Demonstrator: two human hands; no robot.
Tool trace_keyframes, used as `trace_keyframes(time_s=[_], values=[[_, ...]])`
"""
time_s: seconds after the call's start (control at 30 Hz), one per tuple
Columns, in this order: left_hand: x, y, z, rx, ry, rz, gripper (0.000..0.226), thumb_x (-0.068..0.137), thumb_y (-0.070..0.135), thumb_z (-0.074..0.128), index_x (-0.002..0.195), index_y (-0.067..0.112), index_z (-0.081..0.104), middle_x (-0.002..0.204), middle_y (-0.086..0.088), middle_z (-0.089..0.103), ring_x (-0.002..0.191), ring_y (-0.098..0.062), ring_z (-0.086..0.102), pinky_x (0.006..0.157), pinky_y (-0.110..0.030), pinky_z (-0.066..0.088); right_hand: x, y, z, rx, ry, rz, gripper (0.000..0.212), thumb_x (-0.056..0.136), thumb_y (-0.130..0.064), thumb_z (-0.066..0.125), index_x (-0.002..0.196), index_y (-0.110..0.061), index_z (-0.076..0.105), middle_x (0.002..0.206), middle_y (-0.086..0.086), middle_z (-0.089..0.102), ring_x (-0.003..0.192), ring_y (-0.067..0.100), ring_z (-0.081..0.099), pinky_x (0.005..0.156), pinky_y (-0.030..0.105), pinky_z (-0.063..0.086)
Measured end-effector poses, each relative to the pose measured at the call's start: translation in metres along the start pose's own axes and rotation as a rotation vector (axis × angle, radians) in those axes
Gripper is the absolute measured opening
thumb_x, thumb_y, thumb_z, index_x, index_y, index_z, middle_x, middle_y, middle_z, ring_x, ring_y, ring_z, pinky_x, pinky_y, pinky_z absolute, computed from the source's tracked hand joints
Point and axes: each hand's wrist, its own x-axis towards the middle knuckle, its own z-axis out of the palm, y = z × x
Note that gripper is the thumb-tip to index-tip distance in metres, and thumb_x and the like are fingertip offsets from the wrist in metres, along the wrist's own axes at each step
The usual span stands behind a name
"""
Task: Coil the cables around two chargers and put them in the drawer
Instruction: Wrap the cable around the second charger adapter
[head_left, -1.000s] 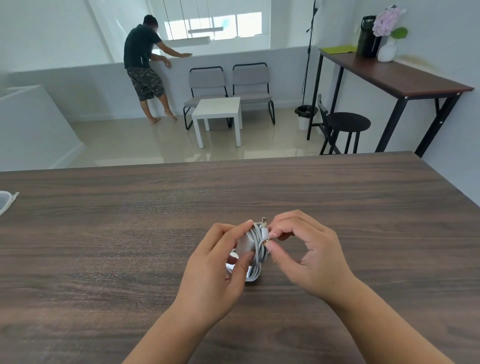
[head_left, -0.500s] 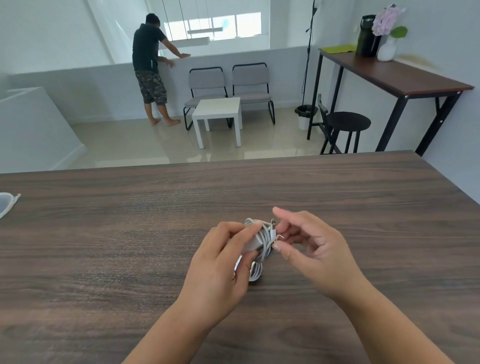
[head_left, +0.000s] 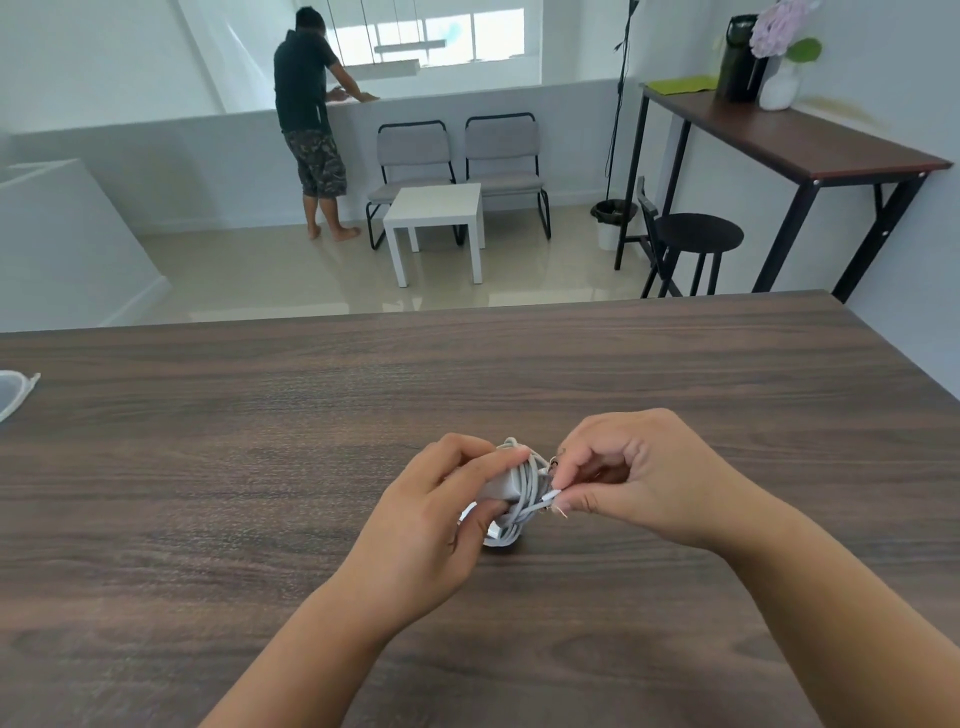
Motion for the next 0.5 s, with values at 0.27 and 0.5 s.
trace_keyframes(time_s=[0.27, 0.5], values=[[-0.0008, 0.0002, 0.0056, -0.037, 0.022, -0.074, 0.045, 0.088, 0.012, 0.060, 0.132, 0.021, 0.057, 0.112, 0.006, 0.055, 0.094, -0.002, 0.054, 0.079, -0.025, 0.051, -0.0029, -0.0043, 0.0019, -0.066, 0.029, -0.073, 0.010, 0.071, -0.006, 0.082, 0.073, -0.012, 0.075, 0.078, -0.002, 0.074, 0.076, 0.015, 0.070, 0.073, 0.030, 0.057], [0.0022, 0.0021, 0.0048, 0.028, -0.011, -0.048, 0.044, 0.090, 0.014, 0.058, 0.134, 0.019, 0.056, 0.112, 0.004, 0.056, 0.096, -0.007, 0.055, 0.082, -0.022, 0.049, 0.0005, -0.0069, -0.0022, -0.033, -0.003, -0.045, 0.012, 0.075, -0.008, 0.079, 0.078, -0.018, 0.072, 0.079, -0.001, 0.073, 0.077, 0.018, 0.068, 0.072, 0.027, 0.056]])
